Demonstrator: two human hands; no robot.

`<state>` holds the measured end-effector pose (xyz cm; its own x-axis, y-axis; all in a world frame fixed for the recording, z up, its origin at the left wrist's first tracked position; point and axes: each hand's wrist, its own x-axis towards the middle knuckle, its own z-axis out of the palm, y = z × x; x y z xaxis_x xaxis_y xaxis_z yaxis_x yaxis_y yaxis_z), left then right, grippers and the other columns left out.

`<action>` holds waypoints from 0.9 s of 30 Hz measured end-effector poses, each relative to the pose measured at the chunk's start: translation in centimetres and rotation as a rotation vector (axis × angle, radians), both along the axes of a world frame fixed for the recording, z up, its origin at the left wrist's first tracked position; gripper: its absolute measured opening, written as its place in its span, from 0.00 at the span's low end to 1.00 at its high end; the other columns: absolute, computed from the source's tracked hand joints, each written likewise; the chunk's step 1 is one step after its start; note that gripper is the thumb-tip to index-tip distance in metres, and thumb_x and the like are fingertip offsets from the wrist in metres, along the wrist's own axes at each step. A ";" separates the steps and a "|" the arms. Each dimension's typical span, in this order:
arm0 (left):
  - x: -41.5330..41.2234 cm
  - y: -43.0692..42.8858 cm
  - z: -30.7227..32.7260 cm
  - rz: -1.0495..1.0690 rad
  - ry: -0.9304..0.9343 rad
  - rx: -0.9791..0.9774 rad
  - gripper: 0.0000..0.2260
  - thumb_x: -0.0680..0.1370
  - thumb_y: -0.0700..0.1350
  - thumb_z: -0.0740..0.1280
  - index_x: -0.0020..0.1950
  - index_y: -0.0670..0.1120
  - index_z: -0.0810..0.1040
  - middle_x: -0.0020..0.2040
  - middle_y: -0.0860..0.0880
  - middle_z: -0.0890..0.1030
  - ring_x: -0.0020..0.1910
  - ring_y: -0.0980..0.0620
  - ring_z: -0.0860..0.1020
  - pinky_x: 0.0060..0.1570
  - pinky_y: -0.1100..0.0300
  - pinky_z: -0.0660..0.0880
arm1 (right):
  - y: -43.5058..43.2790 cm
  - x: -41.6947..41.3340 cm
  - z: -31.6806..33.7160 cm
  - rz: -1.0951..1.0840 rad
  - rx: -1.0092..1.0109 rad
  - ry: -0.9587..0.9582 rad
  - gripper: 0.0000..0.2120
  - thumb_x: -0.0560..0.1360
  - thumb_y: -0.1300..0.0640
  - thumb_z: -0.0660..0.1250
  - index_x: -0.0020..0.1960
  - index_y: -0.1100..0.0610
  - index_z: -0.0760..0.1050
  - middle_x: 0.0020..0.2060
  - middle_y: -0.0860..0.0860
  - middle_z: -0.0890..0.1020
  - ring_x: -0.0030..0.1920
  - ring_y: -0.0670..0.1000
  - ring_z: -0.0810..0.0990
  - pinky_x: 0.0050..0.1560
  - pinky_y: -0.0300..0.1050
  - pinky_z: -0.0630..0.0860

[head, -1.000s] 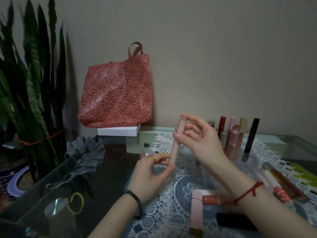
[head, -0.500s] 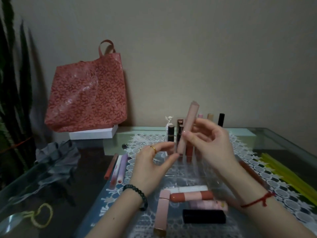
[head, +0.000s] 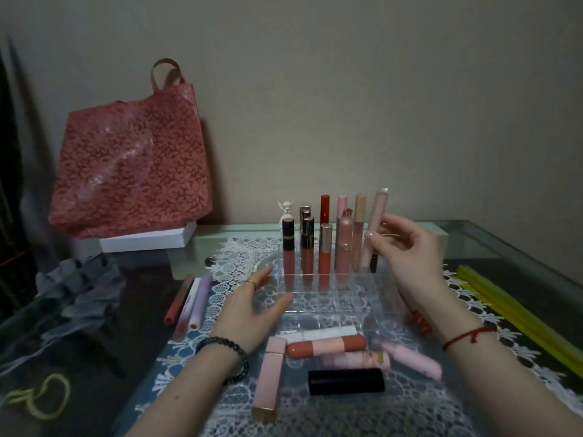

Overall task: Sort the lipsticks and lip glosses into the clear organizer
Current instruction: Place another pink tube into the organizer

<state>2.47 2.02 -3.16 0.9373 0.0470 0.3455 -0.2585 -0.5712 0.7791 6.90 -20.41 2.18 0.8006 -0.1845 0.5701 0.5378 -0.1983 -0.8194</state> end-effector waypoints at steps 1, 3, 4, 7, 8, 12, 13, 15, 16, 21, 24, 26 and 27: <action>0.1 0.0 -0.1 0.003 0.015 0.002 0.29 0.69 0.56 0.68 0.68 0.55 0.64 0.55 0.61 0.70 0.55 0.64 0.68 0.55 0.66 0.64 | 0.1 0.1 -0.3 0.008 -0.017 0.015 0.18 0.67 0.65 0.71 0.55 0.53 0.76 0.40 0.43 0.81 0.38 0.36 0.79 0.40 0.26 0.75; 0.1 -0.1 -0.3 0.006 0.030 0.017 0.28 0.70 0.56 0.68 0.67 0.55 0.64 0.55 0.61 0.70 0.55 0.63 0.67 0.56 0.66 0.64 | 0.4 0.2 -0.8 0.027 -0.042 0.049 0.18 0.68 0.65 0.71 0.56 0.53 0.75 0.41 0.45 0.81 0.40 0.39 0.79 0.41 0.27 0.75; 0.1 -0.1 -0.3 0.007 0.030 0.021 0.28 0.70 0.56 0.68 0.67 0.55 0.64 0.55 0.61 0.70 0.55 0.64 0.67 0.55 0.66 0.64 | 0.5 0.2 -1.0 0.037 -0.047 0.067 0.18 0.68 0.65 0.70 0.55 0.53 0.76 0.41 0.46 0.81 0.41 0.40 0.79 0.40 0.27 0.76; 0.1 -0.1 -0.3 0.005 0.023 0.017 0.27 0.70 0.55 0.68 0.67 0.55 0.65 0.58 0.59 0.71 0.55 0.63 0.67 0.56 0.66 0.64 | 0.7 0.2 -1.5 0.057 -0.077 0.093 0.16 0.68 0.65 0.70 0.52 0.51 0.77 0.41 0.45 0.81 0.42 0.41 0.79 0.38 0.27 0.75; 0.1 -0.1 -0.4 0.003 0.020 0.018 0.27 0.70 0.55 0.68 0.67 0.54 0.65 0.60 0.58 0.72 0.55 0.63 0.67 0.56 0.66 0.64 | 0.7 0.1 -1.7 0.064 -0.086 0.093 0.15 0.68 0.65 0.70 0.52 0.51 0.76 0.41 0.46 0.81 0.42 0.41 0.79 0.38 0.27 0.75; 0.0 -0.1 -0.3 -0.006 0.009 0.029 0.27 0.70 0.55 0.68 0.68 0.53 0.65 0.63 0.56 0.72 0.55 0.63 0.68 0.56 0.66 0.64 | 0.7 0.2 -1.8 0.078 -0.093 0.099 0.15 0.68 0.65 0.69 0.50 0.50 0.75 0.42 0.48 0.81 0.43 0.44 0.80 0.39 0.29 0.76; 0.0 -0.1 -0.3 -0.006 0.007 0.030 0.27 0.70 0.55 0.68 0.68 0.53 0.64 0.63 0.56 0.72 0.55 0.63 0.68 0.56 0.66 0.64 | 0.7 0.3 -1.9 0.073 -0.098 0.101 0.14 0.68 0.65 0.69 0.50 0.50 0.76 0.42 0.47 0.81 0.43 0.44 0.80 0.40 0.28 0.76; 0.0 -0.2 -0.3 -0.006 0.002 0.033 0.27 0.70 0.55 0.68 0.68 0.53 0.64 0.63 0.55 0.72 0.55 0.63 0.67 0.56 0.66 0.64 | 0.7 0.4 -1.9 0.064 -0.108 0.105 0.14 0.69 0.65 0.69 0.52 0.52 0.76 0.43 0.47 0.81 0.44 0.43 0.79 0.40 0.28 0.76; 0.0 -0.2 -0.3 -0.005 0.001 0.033 0.27 0.70 0.54 0.68 0.68 0.54 0.64 0.62 0.55 0.72 0.55 0.63 0.67 0.56 0.66 0.64 | 0.7 0.4 -1.9 0.061 -0.112 0.107 0.14 0.69 0.65 0.69 0.53 0.53 0.76 0.43 0.47 0.81 0.44 0.43 0.79 0.41 0.28 0.76; 0.0 -0.2 -0.3 0.003 -0.007 0.035 0.27 0.70 0.54 0.68 0.67 0.54 0.65 0.62 0.55 0.73 0.54 0.63 0.67 0.55 0.67 0.64 | 0.7 0.6 -1.9 0.057 -0.097 0.112 0.16 0.69 0.65 0.68 0.55 0.54 0.75 0.42 0.46 0.80 0.44 0.42 0.78 0.41 0.27 0.75; 0.0 -0.1 -0.3 0.001 -0.011 0.034 0.26 0.70 0.54 0.68 0.67 0.54 0.65 0.62 0.55 0.72 0.54 0.63 0.67 0.55 0.67 0.64 | 0.6 0.7 -1.9 0.060 -0.076 0.112 0.16 0.69 0.66 0.69 0.55 0.54 0.75 0.43 0.47 0.80 0.44 0.43 0.78 0.41 0.28 0.76; 0.0 -0.1 -0.3 0.001 -0.013 0.036 0.26 0.70 0.54 0.68 0.67 0.54 0.65 0.61 0.56 0.72 0.54 0.64 0.67 0.55 0.67 0.64 | 0.6 0.8 -1.9 0.064 -0.070 0.119 0.17 0.69 0.65 0.69 0.56 0.54 0.75 0.43 0.47 0.80 0.44 0.43 0.78 0.42 0.28 0.76; 0.0 -0.1 -0.3 0.000 -0.013 0.038 0.26 0.71 0.54 0.68 0.67 0.54 0.65 0.61 0.56 0.72 0.54 0.64 0.67 0.56 0.67 0.64 | 0.6 0.8 -1.9 0.066 -0.069 0.122 0.17 0.69 0.65 0.69 0.56 0.54 0.75 0.43 0.46 0.80 0.45 0.42 0.78 0.42 0.27 0.76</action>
<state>2.47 1.89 -3.47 0.9325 0.0337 0.3596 -0.2687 -0.6006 0.7531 7.71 -19.80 0.32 0.8737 -0.0933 0.4775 0.4489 -0.2239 -0.8651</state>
